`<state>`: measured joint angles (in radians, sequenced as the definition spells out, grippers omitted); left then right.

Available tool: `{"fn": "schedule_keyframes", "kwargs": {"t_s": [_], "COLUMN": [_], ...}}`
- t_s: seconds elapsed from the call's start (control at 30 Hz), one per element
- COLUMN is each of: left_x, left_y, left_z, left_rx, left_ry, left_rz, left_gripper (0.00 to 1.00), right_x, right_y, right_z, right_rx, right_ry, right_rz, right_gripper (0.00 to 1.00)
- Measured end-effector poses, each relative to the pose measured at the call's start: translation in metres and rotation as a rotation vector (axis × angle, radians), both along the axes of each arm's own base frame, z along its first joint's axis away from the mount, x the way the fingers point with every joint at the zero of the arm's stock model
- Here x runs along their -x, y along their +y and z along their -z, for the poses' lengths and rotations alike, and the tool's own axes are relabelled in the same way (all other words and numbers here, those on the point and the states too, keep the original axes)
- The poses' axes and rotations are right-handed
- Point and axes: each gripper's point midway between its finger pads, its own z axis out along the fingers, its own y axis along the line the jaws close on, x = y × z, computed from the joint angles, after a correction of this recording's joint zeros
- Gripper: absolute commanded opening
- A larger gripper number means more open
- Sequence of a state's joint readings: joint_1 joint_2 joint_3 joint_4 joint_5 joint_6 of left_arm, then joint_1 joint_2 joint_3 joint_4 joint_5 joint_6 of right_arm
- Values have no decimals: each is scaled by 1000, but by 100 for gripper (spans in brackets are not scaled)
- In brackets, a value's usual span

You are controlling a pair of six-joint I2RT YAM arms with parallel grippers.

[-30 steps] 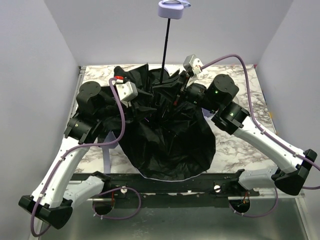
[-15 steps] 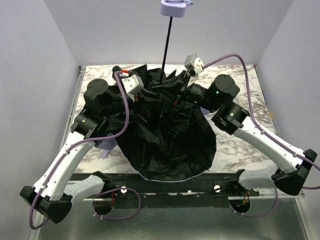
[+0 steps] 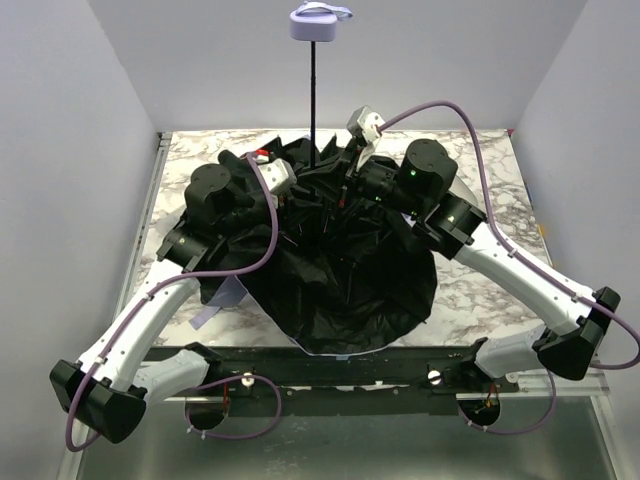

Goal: Open the umbrella

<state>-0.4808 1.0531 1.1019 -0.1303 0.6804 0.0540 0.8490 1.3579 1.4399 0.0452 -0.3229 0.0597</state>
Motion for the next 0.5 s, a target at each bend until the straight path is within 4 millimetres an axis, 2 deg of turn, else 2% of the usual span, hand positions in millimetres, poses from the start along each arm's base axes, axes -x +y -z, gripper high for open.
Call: {"fn": "schedule_keyframes", "kwargs": {"t_s": [0.17,0.33,0.5], "left_x": [-7,-15,-21], "left_y": [1,3,4], "left_z": [9,10,9], "left_rx": [-30,-44,-53], "left_ry": [-50,-97,-102], "left_rz": [-7,-16,8], "left_gripper": [32,35,31], "right_x": [-5,-9,-11], "right_y": [3,4,2], "right_z": [4,1,0], "right_rx": [28,33,38], "right_ry": [13,1,-18], "right_rz": [4,10,15], "right_gripper": [0,0,0]}}
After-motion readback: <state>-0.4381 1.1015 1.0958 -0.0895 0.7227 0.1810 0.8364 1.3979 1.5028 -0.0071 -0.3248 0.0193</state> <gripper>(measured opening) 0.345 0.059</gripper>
